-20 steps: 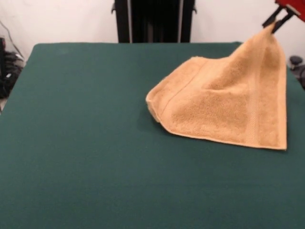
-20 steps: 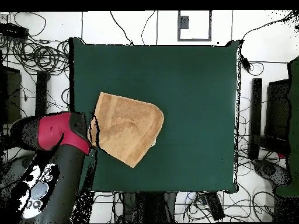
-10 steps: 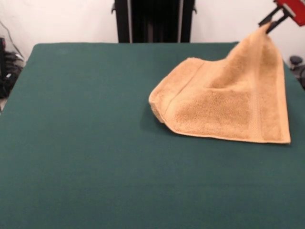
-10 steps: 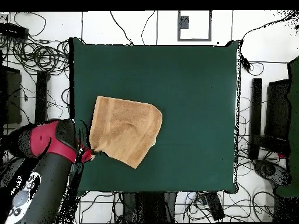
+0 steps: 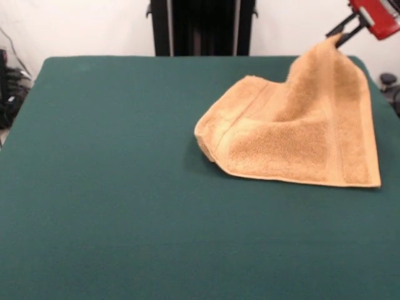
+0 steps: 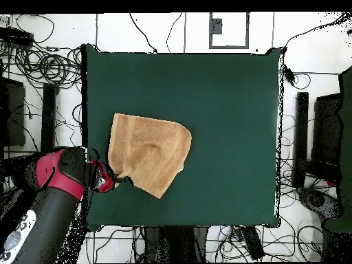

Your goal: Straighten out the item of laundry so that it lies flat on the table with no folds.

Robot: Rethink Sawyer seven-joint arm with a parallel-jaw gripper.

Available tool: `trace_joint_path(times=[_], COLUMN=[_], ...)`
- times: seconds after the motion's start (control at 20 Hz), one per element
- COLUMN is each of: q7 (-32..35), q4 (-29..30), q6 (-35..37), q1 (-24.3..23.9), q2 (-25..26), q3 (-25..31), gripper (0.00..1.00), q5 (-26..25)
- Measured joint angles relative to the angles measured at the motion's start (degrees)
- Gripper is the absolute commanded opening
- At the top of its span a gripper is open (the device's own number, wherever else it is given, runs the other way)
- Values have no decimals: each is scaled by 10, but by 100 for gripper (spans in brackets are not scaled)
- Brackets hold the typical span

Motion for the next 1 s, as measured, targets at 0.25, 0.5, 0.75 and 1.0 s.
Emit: trace_joint_path(times=[0.25,0.5,0.75,1.0], q7=[29,37,37,37], q4=[0,0,0,-2], q6=[-1,-1,-1,-1], q1=[8,10,10,10], q2=[16,28,33,34], q3=[-20,-31,-38,-39], gripper=[0,0,0,0], q5=[0,0,0,0])
